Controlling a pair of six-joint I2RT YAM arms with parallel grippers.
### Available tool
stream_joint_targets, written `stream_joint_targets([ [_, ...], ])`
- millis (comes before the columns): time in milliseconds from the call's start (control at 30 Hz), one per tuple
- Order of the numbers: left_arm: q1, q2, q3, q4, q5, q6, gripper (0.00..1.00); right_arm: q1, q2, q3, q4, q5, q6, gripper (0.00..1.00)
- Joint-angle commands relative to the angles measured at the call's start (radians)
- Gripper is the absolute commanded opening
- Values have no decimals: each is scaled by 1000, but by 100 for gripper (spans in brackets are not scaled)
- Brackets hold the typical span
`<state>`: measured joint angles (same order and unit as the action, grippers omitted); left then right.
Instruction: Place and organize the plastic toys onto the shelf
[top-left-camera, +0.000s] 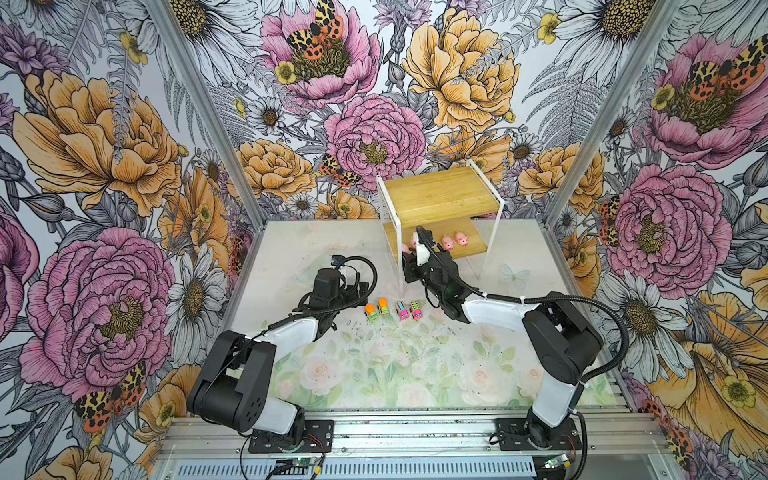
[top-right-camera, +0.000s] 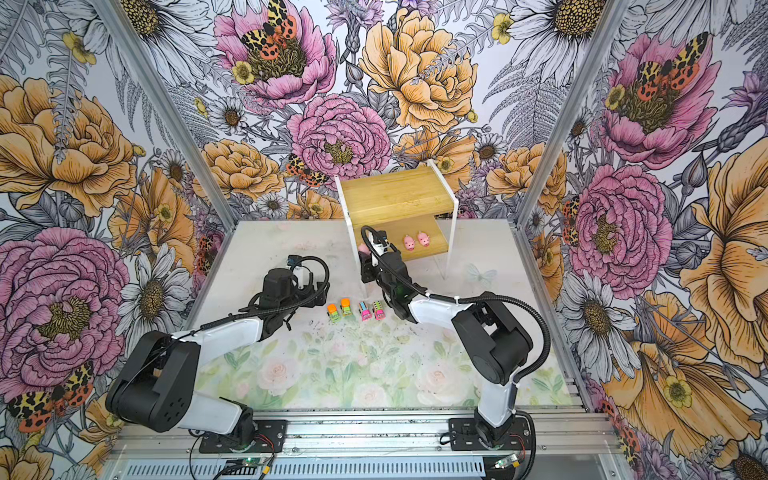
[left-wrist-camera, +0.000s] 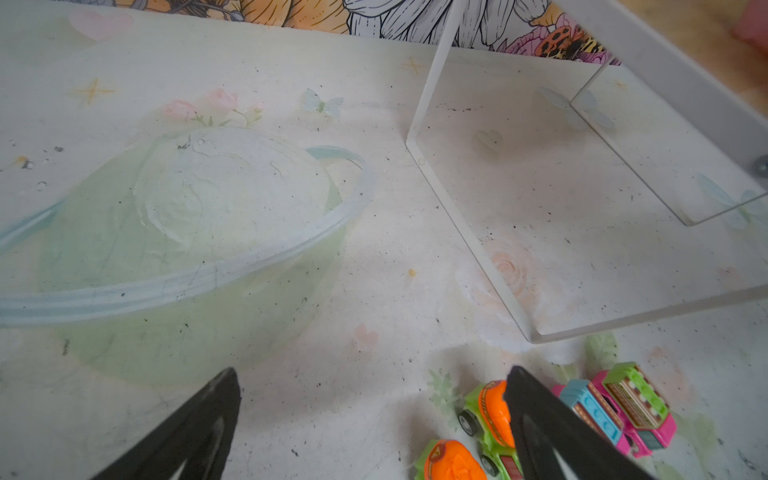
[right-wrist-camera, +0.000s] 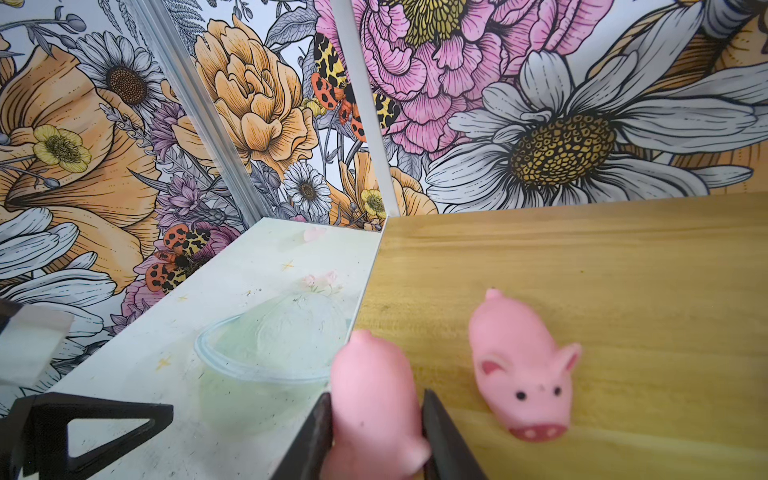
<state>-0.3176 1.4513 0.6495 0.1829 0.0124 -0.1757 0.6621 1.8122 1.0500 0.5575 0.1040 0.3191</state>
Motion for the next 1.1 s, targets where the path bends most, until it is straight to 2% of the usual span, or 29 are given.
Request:
stream_joint_targets([
  [0, 3, 12, 22, 3, 3, 18, 99, 24, -7, -7, -25, -63, -7, 37],
  [700, 4, 14, 21, 3, 2, 18, 99, 24, -58, -55, -16, -63, -34, 42],
  [1067, 2, 17, 24, 3, 3, 20, 99, 28, -286, -194, -122, -151, -56, 47],
])
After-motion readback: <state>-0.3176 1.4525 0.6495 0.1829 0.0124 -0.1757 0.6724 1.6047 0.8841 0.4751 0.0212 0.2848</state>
